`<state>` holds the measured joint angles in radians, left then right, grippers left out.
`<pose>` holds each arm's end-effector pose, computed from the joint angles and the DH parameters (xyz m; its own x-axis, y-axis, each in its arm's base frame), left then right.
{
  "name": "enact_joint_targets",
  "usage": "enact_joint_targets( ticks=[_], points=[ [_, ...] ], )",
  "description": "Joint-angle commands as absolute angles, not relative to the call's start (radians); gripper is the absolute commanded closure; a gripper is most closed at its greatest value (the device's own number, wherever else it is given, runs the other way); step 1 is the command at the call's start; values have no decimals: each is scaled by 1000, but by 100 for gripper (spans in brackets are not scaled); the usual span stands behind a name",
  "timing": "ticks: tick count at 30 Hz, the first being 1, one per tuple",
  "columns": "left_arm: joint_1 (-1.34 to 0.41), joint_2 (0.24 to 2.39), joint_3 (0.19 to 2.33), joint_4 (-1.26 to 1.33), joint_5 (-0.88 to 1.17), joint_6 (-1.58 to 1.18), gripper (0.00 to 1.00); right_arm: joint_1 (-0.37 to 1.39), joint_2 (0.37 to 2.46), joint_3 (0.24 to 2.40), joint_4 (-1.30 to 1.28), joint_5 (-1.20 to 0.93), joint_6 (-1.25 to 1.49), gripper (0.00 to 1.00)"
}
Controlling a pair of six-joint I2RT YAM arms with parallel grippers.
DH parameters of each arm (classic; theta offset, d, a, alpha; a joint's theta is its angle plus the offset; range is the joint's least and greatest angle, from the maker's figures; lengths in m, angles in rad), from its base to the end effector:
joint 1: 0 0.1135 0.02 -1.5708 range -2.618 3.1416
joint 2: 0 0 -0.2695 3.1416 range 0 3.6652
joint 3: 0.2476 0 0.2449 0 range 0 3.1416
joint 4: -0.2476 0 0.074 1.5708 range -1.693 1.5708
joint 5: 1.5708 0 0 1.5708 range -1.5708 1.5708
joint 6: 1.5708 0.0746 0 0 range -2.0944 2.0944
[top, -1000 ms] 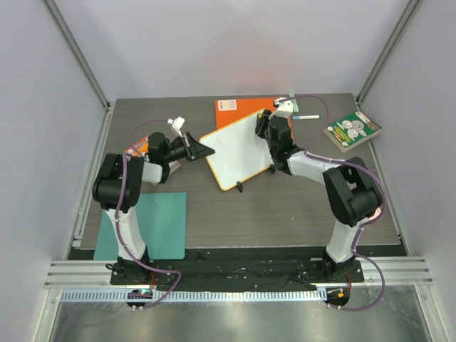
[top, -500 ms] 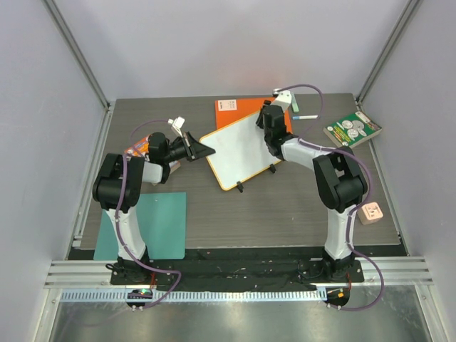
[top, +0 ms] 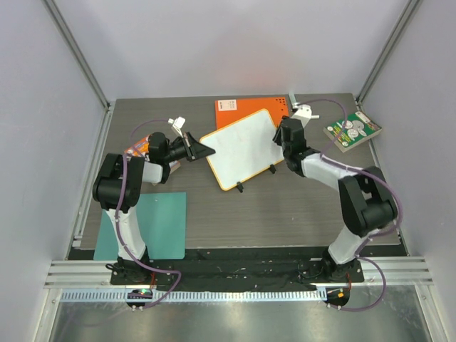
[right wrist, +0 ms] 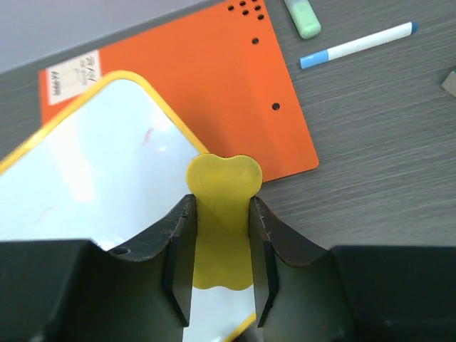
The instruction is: Erase the whiteboard
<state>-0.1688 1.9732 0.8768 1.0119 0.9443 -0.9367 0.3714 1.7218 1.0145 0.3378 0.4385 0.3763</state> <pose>0.3888 -0.1276 0.1677 -0.7697 -0.3480 -0.5353 0.4628 0.2735 -0.8432 0.3954 0.1200 0.2202 -0.2981 0.2409 -0.9236 0.1612 0.9664 0.2001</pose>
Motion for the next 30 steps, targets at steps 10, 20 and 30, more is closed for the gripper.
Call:
enact_joint_targets(
  ticks=[10,20,30],
  points=[
    [-179,1947,897,1046,979,-896,82,376,1280,737,8,380,526,99],
    [-178,1878,873,950,924,-827,61,374,1184,598,-110,284,595,76],
    [-176,1726,839,631,691,-629,48,376,1151,569,-121,264,611,33]
  ],
)
